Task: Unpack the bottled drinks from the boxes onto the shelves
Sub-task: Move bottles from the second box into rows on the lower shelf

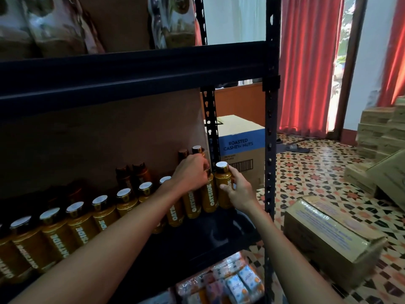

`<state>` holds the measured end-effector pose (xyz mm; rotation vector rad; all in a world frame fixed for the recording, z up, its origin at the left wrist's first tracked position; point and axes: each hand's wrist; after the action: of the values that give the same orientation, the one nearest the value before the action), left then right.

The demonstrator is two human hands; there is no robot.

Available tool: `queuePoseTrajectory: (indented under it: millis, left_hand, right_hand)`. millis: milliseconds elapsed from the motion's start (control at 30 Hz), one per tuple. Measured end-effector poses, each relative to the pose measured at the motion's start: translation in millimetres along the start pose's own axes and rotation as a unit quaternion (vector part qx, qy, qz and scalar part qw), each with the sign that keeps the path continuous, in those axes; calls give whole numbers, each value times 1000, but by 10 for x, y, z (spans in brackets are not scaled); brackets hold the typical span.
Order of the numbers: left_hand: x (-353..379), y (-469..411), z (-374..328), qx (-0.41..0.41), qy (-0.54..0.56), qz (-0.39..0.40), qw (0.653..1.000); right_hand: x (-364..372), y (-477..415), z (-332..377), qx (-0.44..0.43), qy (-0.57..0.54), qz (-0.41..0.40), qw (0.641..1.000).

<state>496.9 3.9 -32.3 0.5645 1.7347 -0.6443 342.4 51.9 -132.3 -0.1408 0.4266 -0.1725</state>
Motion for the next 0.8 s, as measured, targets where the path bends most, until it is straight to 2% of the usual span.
queuePoseTrajectory:
  millis: [333, 433, 567, 700, 800]
  left_hand:
    - [25, 8, 55, 14, -8, -4, 1000]
    - [10, 44, 72, 29, -36, 5, 999]
    - [-61, 200, 150, 26, -31, -21, 999]
    - [-108, 526, 347, 17, -44, -30, 998]
    - [-172, 873, 605, 9, -37, -39, 999]
  right_hand:
    - [-18, -30, 14, -8, -26, 17, 999]
    - [-39, 75, 81, -24, 1, -30, 999]
    - [76, 274, 337, -80, 47, -77, 993]
    - [369, 468, 636, -160, 86, -70, 981]
    - [681, 549, 910, -174, 100, -46, 979]
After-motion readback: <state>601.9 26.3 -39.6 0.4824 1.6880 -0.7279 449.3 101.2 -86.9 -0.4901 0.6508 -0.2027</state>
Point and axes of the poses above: each hand's wrist, its own y-axis away from the middle knuckle, its own x-axis out of the palm, z = x × y, and after that the axes turned 15 degrees about z, right-handed
